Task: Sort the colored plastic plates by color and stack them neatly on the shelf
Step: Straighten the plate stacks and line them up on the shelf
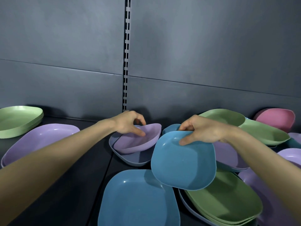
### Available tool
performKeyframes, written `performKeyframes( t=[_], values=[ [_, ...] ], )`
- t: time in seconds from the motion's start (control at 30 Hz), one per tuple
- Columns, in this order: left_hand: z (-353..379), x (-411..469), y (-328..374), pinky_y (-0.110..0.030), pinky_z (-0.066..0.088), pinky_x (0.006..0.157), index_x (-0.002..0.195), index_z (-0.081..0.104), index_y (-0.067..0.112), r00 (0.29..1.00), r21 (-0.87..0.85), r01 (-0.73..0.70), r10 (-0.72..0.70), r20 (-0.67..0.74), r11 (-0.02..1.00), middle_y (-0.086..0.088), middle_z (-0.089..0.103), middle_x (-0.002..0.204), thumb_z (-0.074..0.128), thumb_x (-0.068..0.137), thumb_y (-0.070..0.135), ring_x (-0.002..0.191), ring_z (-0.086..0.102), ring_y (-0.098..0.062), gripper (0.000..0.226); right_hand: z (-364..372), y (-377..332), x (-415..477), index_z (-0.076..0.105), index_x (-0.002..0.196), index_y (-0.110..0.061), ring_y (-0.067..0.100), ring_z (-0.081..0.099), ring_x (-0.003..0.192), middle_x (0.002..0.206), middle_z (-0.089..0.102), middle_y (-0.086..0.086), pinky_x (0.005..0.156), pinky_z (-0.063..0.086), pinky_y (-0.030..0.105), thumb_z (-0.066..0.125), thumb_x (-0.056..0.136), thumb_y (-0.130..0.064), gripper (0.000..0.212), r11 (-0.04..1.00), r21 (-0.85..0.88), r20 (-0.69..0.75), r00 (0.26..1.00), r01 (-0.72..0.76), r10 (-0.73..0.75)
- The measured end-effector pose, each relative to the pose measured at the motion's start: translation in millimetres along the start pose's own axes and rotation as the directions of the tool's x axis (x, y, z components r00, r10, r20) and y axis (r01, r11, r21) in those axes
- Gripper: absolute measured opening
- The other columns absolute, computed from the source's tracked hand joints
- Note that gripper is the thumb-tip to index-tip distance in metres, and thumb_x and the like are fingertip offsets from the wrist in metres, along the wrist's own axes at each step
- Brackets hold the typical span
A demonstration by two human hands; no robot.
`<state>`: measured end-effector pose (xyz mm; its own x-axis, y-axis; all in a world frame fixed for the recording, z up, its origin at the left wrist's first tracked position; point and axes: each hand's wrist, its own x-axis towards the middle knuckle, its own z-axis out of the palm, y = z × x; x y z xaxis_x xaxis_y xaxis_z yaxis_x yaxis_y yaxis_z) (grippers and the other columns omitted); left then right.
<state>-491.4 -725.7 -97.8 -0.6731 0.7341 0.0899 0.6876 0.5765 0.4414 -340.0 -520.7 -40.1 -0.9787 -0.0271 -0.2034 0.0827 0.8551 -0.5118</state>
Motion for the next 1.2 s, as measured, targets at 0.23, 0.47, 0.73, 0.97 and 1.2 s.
performKeyframes(
  t=[0.23,0.47,0.73,0.97,1.2],
  values=[
    [-2.6,6.7,0.4,-0.016,0.041,0.062,0.067,0.06,0.021,0.999,-0.169,-0.034,0.032,-0.014,0.985,0.008,0.06,0.069,0.079,0.072,0.018,0.06,0.051,-0.003,0.02,-0.8,0.0,-3.9,0.07,0.084,-0.011,0.007,0.06,0.06,0.077,0.071,-0.001,0.055,0.047,0.017,0.07,0.082,-0.016,0.006,0.999,0.036,-0.066,0.998,-0.022,0.024],
    [-30.5,-6.8,12.4,-0.014,0.036,0.051,0.073,0.049,0.014,0.994,-0.302,-0.022,-0.012,-0.11,0.953,0.002,0.053,0.059,0.07,0.083,0.016,0.048,0.042,-0.006,0.023,-1.9,1.7,-19.8,0.068,0.08,-0.007,0.008,0.054,0.059,0.068,0.061,-0.002,0.057,0.042,0.019,0.066,0.084,-0.015,0.009,0.994,0.111,-0.154,0.988,0.006,0.011],
    [-61.2,-56.5,42.0,-0.016,0.038,0.054,0.078,0.059,0.005,0.914,-0.235,-0.015,-0.082,-0.398,0.972,-0.005,0.055,0.072,0.053,0.094,0.022,0.063,0.047,-0.018,0.024,0.2,-8.2,-48.4,0.061,0.086,-0.002,0.016,0.052,0.067,0.075,0.058,0.004,0.067,0.038,0.029,0.058,0.09,-0.017,0.016,0.962,0.248,-0.308,0.951,0.118,-0.037],
    [-67.3,-126.3,44.9,-0.026,0.027,0.049,0.07,0.042,0.008,0.747,-0.331,0.112,-0.299,-0.594,0.937,-0.004,0.035,0.063,0.047,0.095,0.014,0.058,0.029,-0.021,0.026,13.7,-25.9,-64.5,0.058,0.092,-0.006,0.017,0.052,0.068,0.08,0.059,0.003,0.065,0.039,0.03,0.053,0.094,-0.021,0.016,0.933,0.267,-0.402,0.908,0.24,-0.119],
    [-75.3,-200.8,23.5,-0.032,0.045,0.065,0.096,0.062,0.006,0.676,-0.523,0.209,-0.509,-0.532,0.826,-0.012,0.061,0.086,0.06,0.081,0.008,0.076,0.054,-0.026,0.015,45.5,-65.0,-54.6,0.061,0.087,-0.016,0.011,0.057,0.067,0.076,0.063,-0.007,0.061,0.041,0.024,0.058,0.088,-0.015,0.004,0.892,0.322,-0.485,0.864,0.317,-0.132]
  ],
)
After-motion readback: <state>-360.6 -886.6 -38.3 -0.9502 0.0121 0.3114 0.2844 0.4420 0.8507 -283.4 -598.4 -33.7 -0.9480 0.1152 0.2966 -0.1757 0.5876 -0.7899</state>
